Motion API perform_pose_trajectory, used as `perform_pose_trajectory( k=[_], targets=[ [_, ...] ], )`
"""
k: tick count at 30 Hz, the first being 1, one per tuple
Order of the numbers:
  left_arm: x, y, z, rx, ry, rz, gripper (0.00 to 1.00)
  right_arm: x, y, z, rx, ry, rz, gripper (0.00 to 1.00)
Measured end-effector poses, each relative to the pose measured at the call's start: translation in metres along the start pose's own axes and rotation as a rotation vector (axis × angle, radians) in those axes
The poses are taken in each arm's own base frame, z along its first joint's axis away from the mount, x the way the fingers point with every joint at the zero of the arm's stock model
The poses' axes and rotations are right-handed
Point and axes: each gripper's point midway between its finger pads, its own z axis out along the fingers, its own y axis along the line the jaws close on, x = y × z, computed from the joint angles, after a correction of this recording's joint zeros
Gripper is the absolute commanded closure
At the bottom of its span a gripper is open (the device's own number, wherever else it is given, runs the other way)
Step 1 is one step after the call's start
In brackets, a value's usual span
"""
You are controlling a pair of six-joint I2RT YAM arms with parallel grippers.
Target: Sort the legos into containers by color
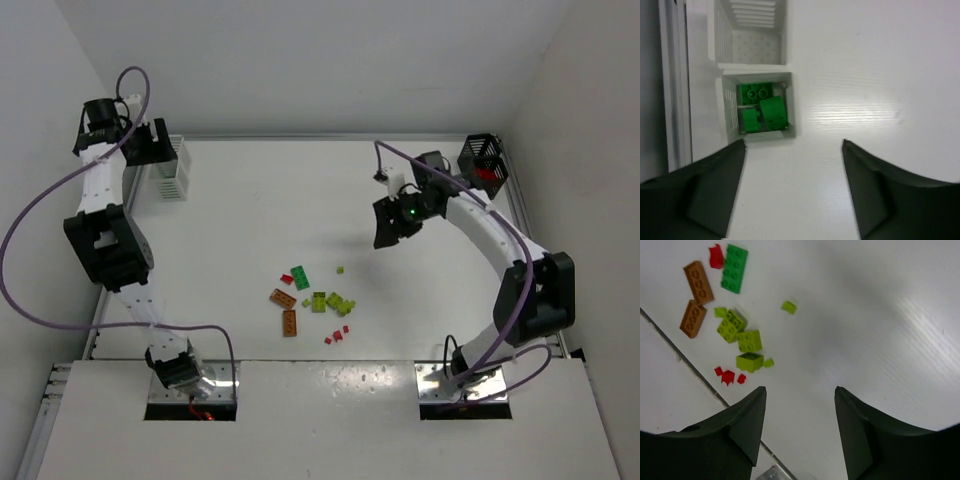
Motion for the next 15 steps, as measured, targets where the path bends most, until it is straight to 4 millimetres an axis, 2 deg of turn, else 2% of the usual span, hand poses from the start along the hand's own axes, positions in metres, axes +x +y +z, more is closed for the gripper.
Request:
perform_pose_trajectory(
  k=[2, 4, 5, 6, 7, 9, 11, 12, 15],
  targets=[
    [-0.014, -0.020, -0.039, 0.032, -0.058, 0.034, 0.08, -0.021, 0.018, 0.006, -0.021, -0.010, -0.079, 0.40],
    [-0.025, -0.043, -0.089, 0.056, -0.136, 0.079, 0.04, -0.033, 0.038, 0.017, -0.046, -0.003, -0.149, 0.39],
    [-0.027, -0.053, -0.112, 0.067, -0.168, 0.096, 0.00, -0.034, 0.048, 0.024, -0.057, 0.010, -0.179, 0.39],
    [-0.024, -0.062, -0.124, 0.085, -0.186, 0.107, 0.00, -0.033, 0.057, 0.031, -0.069, 0.027, -0.207, 0.38],
    [-0.031, -0.075, -0.158, 0.090, -0.251, 0.135, 0.00, -0.029, 0.068, 0.039, -0.082, 0.049, -0.234, 0.38],
    [-0.029, -0.091, -0.191, 0.111, -0.310, 0.159, 0.00, -0.020, 0.085, 0.057, -0.089, 0.102, -0.288, 0.37],
    [-0.019, -0.101, -0.213, 0.131, -0.339, 0.159, 0.00, -0.014, 0.099, 0.073, -0.086, 0.147, -0.334, 0.35],
    [-0.013, -0.101, -0.218, 0.133, -0.340, 0.148, 0.00, -0.013, 0.106, 0.082, -0.077, 0.164, -0.358, 0.29],
    [0.007, -0.090, -0.215, 0.125, -0.304, 0.081, 0.00, -0.020, 0.122, 0.104, -0.040, 0.180, -0.417, 0.26]
  ],
)
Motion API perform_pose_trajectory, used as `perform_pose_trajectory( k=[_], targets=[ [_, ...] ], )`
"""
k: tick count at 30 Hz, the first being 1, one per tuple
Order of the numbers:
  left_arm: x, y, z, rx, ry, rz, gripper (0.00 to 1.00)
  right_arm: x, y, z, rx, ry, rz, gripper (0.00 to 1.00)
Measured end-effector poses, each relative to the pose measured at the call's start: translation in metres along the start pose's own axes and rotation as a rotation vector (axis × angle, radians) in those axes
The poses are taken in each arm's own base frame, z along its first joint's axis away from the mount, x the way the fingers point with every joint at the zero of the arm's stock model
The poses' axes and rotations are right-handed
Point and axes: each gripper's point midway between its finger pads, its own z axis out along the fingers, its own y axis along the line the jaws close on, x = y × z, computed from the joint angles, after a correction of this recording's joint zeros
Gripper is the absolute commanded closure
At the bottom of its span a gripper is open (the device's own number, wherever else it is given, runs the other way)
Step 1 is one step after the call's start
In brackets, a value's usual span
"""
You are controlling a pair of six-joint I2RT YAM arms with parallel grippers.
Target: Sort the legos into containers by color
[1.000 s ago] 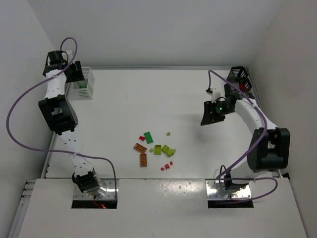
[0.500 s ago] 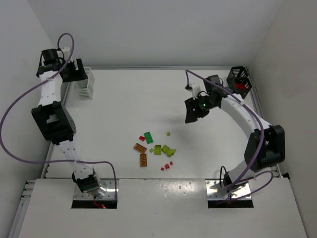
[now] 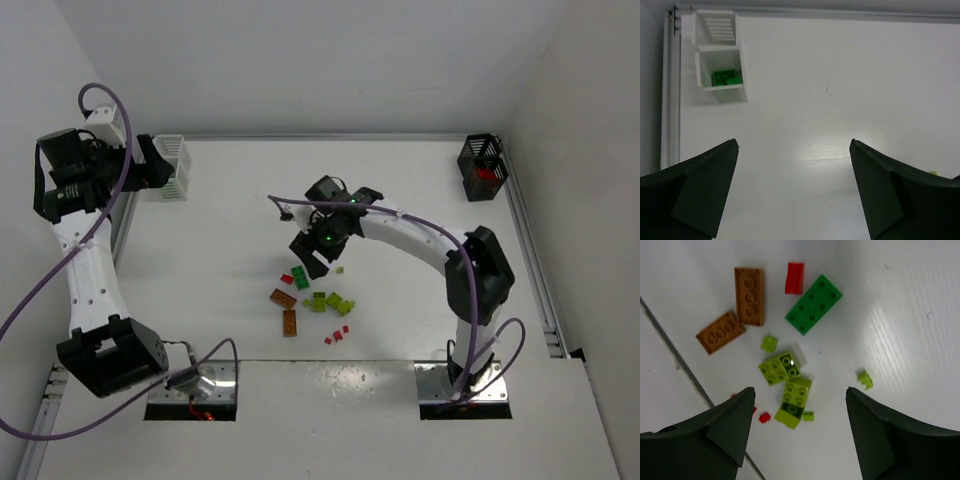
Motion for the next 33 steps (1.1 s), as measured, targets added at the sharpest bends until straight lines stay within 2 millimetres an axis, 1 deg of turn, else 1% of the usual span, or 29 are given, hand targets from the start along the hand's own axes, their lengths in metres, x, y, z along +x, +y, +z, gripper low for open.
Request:
perform_pose_trajectory(
  k=[3, 6, 7, 9, 13, 14, 15, 18, 20, 24, 29, 33],
  targets=[
    [0.024, 0.012, 0.005, -0.003, 0.061, -0.086, 0.00, -0.024, 0.004, 0.015, 0.053, -0.012, -0.049, 0.26],
    [0.039, 0.017, 0.009, 0.017, 0.099, -0.158, 0.00, -0.046, 0.009, 0.028, 0.099, -0.030, -0.093, 0.26],
    [0.041, 0.018, 0.010, 0.026, 0.106, -0.176, 0.00, -0.052, 0.011, 0.033, 0.110, -0.033, -0.107, 0.26],
    [0.043, 0.018, 0.011, 0.049, 0.108, -0.203, 0.00, -0.061, 0.017, 0.045, 0.125, -0.040, -0.138, 0.31],
    [0.043, 0.015, 0.011, 0.096, 0.105, -0.234, 0.00, -0.068, 0.027, 0.072, 0.129, -0.011, -0.181, 0.40],
    [0.042, 0.012, 0.010, 0.109, 0.104, -0.239, 0.00, -0.070, 0.028, 0.080, 0.128, -0.008, -0.189, 0.45],
    [0.042, 0.011, 0.010, 0.118, 0.103, -0.242, 0.00, -0.069, 0.028, 0.086, 0.126, -0.003, -0.195, 0.46],
    [0.041, 0.007, 0.010, 0.139, 0.101, -0.248, 0.00, -0.059, 0.025, 0.102, 0.127, 0.035, -0.196, 0.46],
    [0.041, 0.006, 0.010, 0.146, 0.100, -0.249, 0.00, -0.055, 0.022, 0.108, 0.133, 0.052, -0.196, 0.46],
    [0.040, 0.004, 0.009, 0.153, 0.099, -0.252, 0.00, -0.052, 0.018, 0.116, 0.143, 0.062, -0.194, 0.46],
    [0.040, 0.004, 0.009, 0.158, 0.099, -0.252, 0.00, -0.055, 0.016, 0.124, 0.143, 0.059, -0.196, 0.46],
    [0.040, 0.004, 0.009, 0.156, 0.098, -0.253, 0.00, -0.049, 0.014, 0.134, 0.139, 0.080, -0.199, 0.46]
  ],
)
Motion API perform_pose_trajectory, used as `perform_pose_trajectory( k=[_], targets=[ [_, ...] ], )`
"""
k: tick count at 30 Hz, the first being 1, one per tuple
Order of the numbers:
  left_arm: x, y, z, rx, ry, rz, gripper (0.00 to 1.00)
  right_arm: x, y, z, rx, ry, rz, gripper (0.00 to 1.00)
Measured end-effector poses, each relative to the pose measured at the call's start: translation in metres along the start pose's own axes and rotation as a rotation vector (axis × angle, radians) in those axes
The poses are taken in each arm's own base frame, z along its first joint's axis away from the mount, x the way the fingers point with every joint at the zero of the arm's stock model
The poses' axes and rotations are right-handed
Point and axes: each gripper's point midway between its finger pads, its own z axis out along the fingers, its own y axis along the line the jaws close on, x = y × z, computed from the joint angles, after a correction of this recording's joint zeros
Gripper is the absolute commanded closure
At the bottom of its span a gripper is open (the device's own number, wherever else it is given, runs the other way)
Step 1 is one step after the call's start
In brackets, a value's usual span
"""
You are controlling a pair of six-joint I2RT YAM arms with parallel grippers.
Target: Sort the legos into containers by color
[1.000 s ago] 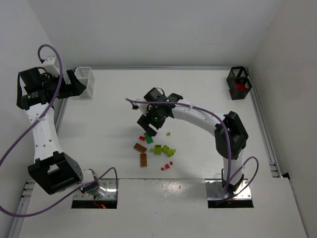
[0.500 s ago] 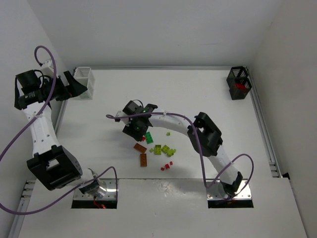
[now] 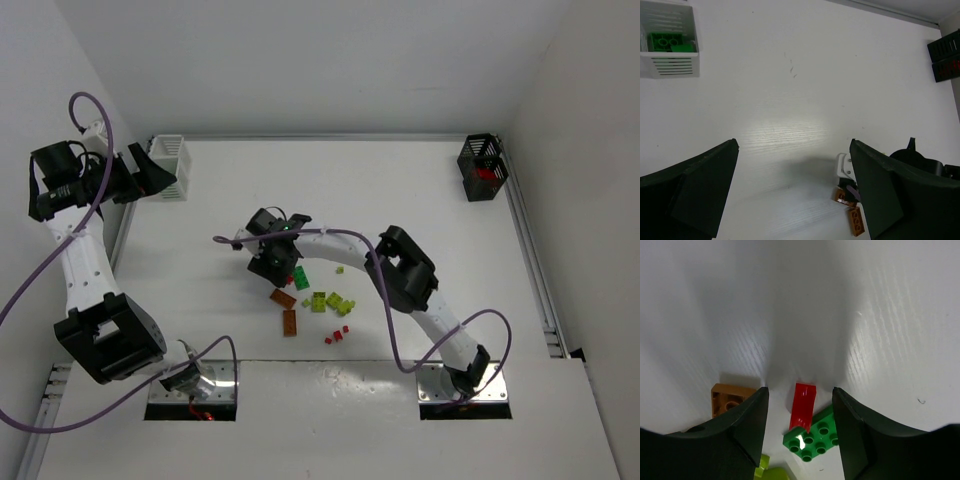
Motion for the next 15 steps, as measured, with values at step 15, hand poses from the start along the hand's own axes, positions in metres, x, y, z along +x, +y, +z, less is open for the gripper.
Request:
perform_pose_trajectory(
  k=[15],
  targets=[
    [0.024, 0.008, -0.003, -0.030, 0.041, 0.024, 0.00, 0.024, 0.004, 0.001, -0.005, -0.017, 0.005, 0.56]
  ],
)
